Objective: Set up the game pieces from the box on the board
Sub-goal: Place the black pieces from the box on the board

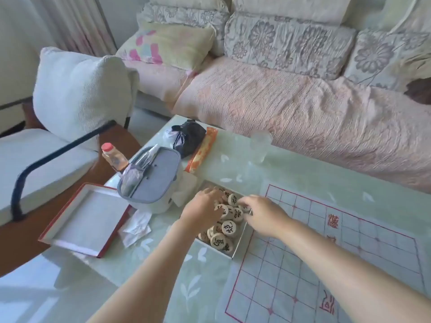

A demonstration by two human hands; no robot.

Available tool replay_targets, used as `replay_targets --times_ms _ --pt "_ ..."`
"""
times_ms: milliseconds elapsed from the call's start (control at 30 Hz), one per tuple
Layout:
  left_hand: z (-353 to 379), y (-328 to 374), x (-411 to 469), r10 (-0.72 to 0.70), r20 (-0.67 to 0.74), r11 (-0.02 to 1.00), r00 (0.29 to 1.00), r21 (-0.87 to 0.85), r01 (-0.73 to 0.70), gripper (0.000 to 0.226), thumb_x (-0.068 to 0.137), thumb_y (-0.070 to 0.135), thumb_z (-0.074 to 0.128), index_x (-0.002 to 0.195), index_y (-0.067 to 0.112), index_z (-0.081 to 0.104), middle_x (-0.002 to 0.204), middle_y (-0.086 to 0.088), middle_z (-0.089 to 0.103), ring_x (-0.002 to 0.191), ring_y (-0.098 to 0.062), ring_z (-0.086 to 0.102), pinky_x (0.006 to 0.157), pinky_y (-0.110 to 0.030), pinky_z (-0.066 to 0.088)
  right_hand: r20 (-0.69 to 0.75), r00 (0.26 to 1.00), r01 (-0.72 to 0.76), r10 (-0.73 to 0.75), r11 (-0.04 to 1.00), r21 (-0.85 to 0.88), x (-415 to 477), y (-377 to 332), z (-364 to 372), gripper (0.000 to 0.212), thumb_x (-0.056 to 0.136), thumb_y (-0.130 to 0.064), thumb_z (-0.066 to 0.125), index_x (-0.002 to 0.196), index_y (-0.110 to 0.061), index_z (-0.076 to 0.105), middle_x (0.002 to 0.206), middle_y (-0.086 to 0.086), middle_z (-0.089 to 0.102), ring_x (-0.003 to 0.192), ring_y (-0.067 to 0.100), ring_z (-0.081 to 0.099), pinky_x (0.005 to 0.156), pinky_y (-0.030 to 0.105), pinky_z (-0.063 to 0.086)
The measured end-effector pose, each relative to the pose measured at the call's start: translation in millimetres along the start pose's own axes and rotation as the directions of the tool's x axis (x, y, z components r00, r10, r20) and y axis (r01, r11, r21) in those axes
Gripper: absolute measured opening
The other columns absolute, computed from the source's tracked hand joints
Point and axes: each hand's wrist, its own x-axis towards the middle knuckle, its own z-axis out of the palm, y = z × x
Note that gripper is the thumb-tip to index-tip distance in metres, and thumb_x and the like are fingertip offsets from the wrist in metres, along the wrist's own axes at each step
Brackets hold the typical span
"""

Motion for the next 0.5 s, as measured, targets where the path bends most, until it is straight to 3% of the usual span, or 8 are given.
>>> replay_targets --times_ms 133,367,500 --pt "38.9 -24.1 11.3 0.02 -0.035 0.994 0.999 0.11 -0.016 0.058 0.084 0.044 0.06 0.138 0.035 0.042 0.129 0.006 0.048 0.121 -0.018 0.042 0.092 -0.033 0.045 -0.024 0.999 0.028 -0.028 0.999 -0.016 27.9 19.9 35.9 0.048 0.094 -0.014 0.054 0.14 -0.029 0.052 0.142 -0.008 0.051 0.124 0.018 0.053 0.098 0.036 0.046" --pt "71.3 -51.7 16.5 0.217 -0.243 0.936 0.945 0.327 -0.131 0.05 0.086 0.063 0.046 0.129 0.039 0.052 0.114 0.012 0.055 0.111 -0.015 0.045 0.095 -0.031 0.035 -0.068 0.985 0.155 -0.16 0.985 -0.07 59.2 39.2 79.5 0.06 0.091 -0.012 0.053 0.147 -0.029 0.044 0.148 -0.009 0.045 0.135 0.017 0.044 0.108 0.039 0.041" --pt "67.7 -57.9 9.7 0.191 -0.343 0.975 0.92 0.176 -0.137 0.051 0.082 0.048 0.064 0.129 0.034 0.052 0.115 0.008 0.049 0.107 -0.017 0.05 0.096 -0.032 0.037 -0.092 0.976 0.188 -0.199 0.974 -0.124 64.2 39.4 87.2 0.054 0.093 -0.019 0.059 0.144 -0.03 0.048 0.145 -0.007 0.048 0.132 0.019 0.047 0.107 0.037 0.042"
